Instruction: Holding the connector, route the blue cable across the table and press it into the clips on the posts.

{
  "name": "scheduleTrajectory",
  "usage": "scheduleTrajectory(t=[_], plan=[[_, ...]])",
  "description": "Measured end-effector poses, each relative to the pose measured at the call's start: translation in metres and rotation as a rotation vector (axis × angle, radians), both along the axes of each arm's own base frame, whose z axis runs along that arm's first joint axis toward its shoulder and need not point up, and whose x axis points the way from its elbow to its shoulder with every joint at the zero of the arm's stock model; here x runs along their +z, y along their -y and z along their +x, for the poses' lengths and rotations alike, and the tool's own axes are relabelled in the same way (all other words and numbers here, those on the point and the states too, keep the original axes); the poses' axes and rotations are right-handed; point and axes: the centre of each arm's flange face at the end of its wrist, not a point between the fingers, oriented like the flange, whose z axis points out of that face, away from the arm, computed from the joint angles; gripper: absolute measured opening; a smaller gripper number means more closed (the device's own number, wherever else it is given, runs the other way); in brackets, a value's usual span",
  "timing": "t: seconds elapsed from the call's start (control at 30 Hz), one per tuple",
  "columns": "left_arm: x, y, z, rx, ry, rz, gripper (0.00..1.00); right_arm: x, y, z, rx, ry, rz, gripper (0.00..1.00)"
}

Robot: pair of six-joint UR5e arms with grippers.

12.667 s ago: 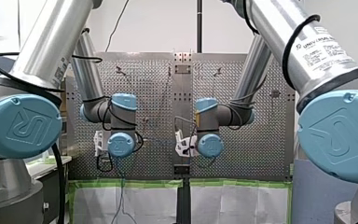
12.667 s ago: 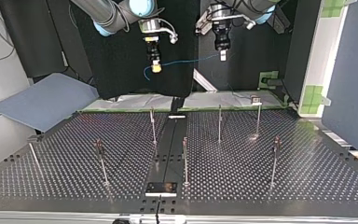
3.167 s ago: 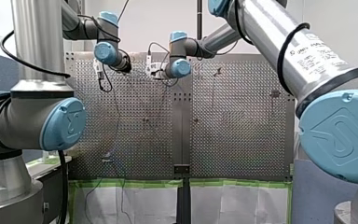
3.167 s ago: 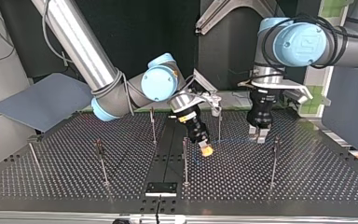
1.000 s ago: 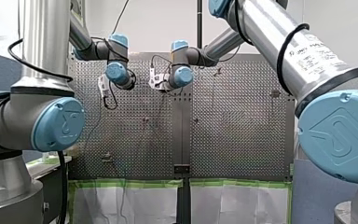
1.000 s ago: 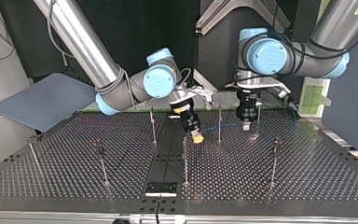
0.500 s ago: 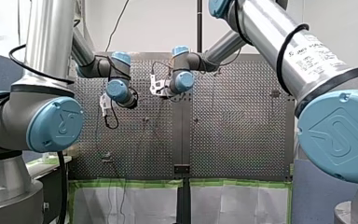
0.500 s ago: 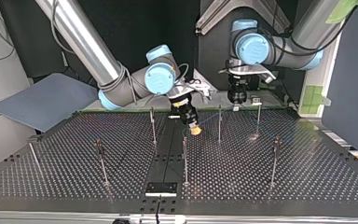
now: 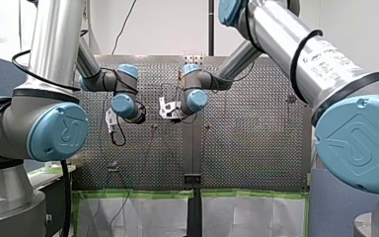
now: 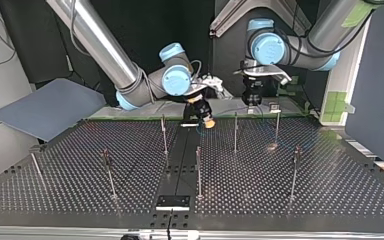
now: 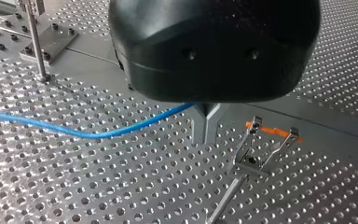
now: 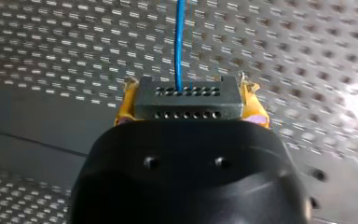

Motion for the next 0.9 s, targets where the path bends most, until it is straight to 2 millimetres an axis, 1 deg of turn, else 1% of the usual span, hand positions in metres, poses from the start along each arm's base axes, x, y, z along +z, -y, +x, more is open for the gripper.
scheduleTrajectory(t=[0.1, 0.2, 0.37, 0.6, 0.77, 0.9], plan=[[-0.007, -0.002, 0.004, 0.005, 0.0, -0.005, 0.0, -0.013, 0.0, 0.001, 0.001, -0.014, 0.008, 0.0], [-0.017, -0.004, 0.008, 0.013, -0.008, -0.007, 0.0, -0.017, 0.004, -0.001, -0.005, -0.015, 0.011, 0.0], [-0.034, -0.005, 0.012, 0.017, -0.025, -0.011, 0.0, -0.019, 0.01, -0.005, -0.011, -0.011, 0.015, 0.0], [-0.051, -0.005, 0.018, 0.011, -0.029, -0.021, 0.0, -0.018, 0.017, -0.005, -0.003, 0.023, 0.023, 0.0], [-0.053, -0.007, 0.025, 0.006, -0.001, -0.037, 0.0, -0.02, 0.02, -0.007, -0.005, 0.03, 0.028, 0.0], [-0.051, -0.011, 0.031, 0.004, 0.021, -0.051, 0.0, -0.026, 0.025, -0.009, -0.011, 0.027, 0.033, 0.0]])
